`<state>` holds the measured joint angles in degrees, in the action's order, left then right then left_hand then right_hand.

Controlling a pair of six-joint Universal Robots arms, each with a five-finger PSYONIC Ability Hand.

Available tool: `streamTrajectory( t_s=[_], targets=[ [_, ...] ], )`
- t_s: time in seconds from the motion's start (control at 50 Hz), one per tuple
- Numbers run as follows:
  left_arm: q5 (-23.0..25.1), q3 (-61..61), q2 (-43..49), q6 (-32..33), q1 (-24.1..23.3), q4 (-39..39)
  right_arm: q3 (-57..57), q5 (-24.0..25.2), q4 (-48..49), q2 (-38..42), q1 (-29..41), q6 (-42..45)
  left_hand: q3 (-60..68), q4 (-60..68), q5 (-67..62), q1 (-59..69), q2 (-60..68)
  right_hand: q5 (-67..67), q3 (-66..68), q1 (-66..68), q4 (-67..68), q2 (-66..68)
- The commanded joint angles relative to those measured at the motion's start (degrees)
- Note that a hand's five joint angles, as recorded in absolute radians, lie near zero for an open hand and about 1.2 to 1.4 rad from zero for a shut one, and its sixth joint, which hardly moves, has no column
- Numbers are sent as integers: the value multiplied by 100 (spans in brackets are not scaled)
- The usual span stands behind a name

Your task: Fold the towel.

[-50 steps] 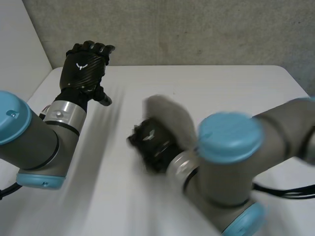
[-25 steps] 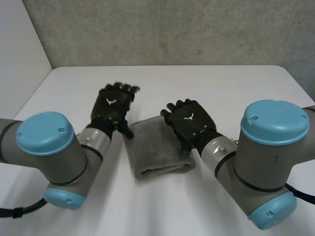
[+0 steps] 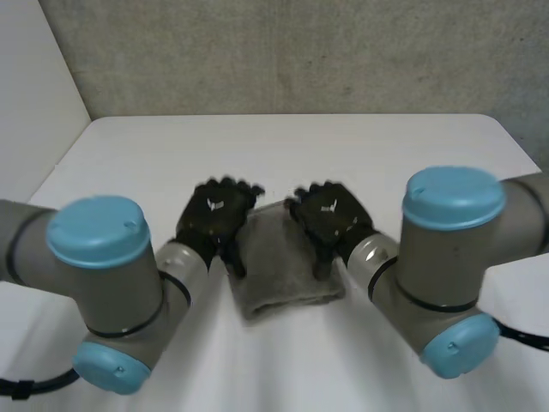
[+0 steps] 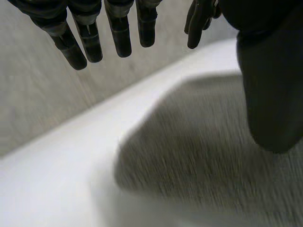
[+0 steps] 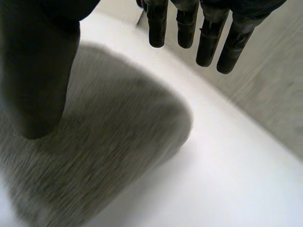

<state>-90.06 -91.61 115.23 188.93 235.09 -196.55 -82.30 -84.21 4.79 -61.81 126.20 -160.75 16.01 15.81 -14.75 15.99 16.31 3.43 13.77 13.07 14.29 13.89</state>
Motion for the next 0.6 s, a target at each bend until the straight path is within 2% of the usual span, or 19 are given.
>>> streamTrajectory(
  t_s=[0.02,0.06,0.12,0.16,0.18,0.2,0.24,0.3,0.42,0.46,0.6],
  targets=[
    [-20,406,-1000,-40,54,248,-181,-25,110,-1220,-105,-466,-378,-358,1251,-376,-408,-343,-377,-307,-429,-389],
    [-64,503,-1211,-49,55,336,-260,-253,259,-1788,-349,-859,-378,-358,1251,-376,-408,-343,-377,-307,-429,-389],
    [-344,652,-1642,-49,72,416,-278,-403,330,-2011,-500,-975,-345,-324,1218,-343,-374,-343,-377,-307,-429,-389],
    [-528,723,-1835,-49,107,451,-269,-736,426,-2308,-632,-1046,-344,-324,1218,-343,-374,-343,-377,-307,-429,-389],
    [-747,810,-1985,-58,168,486,-269,-737,427,-2309,-632,-1046,-344,-324,1218,-343,-374,-343,-377,-307,-429,-389],
    [-750,811,-1987,-58,169,486,-200,-868,392,-2370,-658,-1037,-344,-324,1218,-343,-374,-343,-377,-307,-429,-389],
    [-1213,916,-2188,-67,318,600,-137,-1010,339,-2389,-676,-1019,-311,-291,1184,-309,-340,-343,-377,-307,-429,-389],
    [-1408,1022,-2215,-75,345,880,12,-1238,137,-2327,-676,-975,-344,-324,1218,-343,-374,-343,-377,-307,-429,-389],
    [-1400,1215,-2171,-93,318,1409,240,-1335,-407,-2231,-702,-923,-344,-324,1218,-343,-374,-343,-377,-307,-429,-389],
    [-1365,1321,-2119,-224,344,1698,276,-1344,-443,-2178,-702,-923,-344,-324,1218,-343,-374,-343,-377,-307,-429,-389],
    [-1154,1417,-2031,-585,397,1936,241,-1309,-435,-2160,-764,-949,-328,-307,1201,-326,-357,-343,-377,-307,-429,-389]
  ],
)
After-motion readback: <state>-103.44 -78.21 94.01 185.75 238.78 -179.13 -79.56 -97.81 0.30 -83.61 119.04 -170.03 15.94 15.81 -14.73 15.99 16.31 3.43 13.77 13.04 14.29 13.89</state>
